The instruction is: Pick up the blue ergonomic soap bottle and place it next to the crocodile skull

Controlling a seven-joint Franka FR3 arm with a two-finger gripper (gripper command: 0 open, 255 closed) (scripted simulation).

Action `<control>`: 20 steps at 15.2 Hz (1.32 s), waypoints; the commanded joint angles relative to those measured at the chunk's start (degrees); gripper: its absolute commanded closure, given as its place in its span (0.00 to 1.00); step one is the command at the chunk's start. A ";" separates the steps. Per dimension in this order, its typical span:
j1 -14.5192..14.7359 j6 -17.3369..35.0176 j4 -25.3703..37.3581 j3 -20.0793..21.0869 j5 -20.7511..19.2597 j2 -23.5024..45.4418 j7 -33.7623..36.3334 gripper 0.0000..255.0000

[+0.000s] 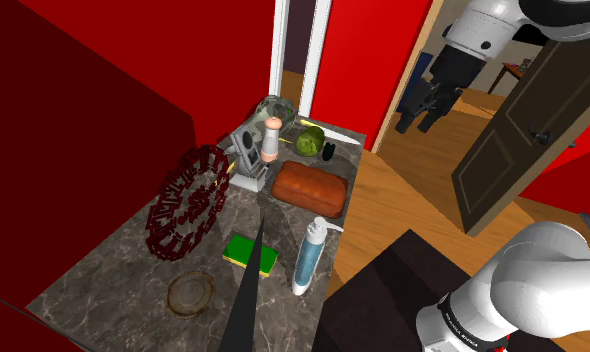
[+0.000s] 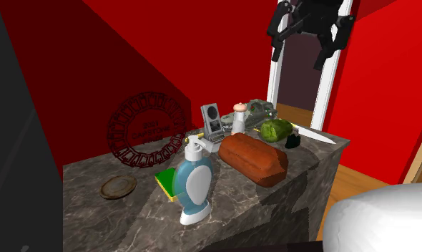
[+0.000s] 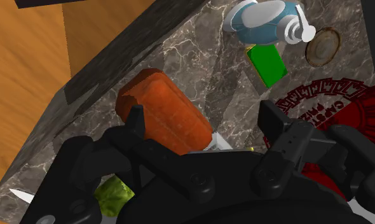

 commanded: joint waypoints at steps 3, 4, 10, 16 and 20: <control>0.51 1.98 -2.34 2.99 0.99 -0.57 2.83 0.00; 0.81 2.99 -3.40 4.50 1.51 -0.71 4.25 0.00; 2.84 9.38 -8.19 13.82 4.80 0.50 12.86 0.00; 4.48 16.40 -10.09 23.56 7.56 5.54 21.76 0.00; 4.75 21.30 -9.71 30.28 8.32 10.99 28.07 0.00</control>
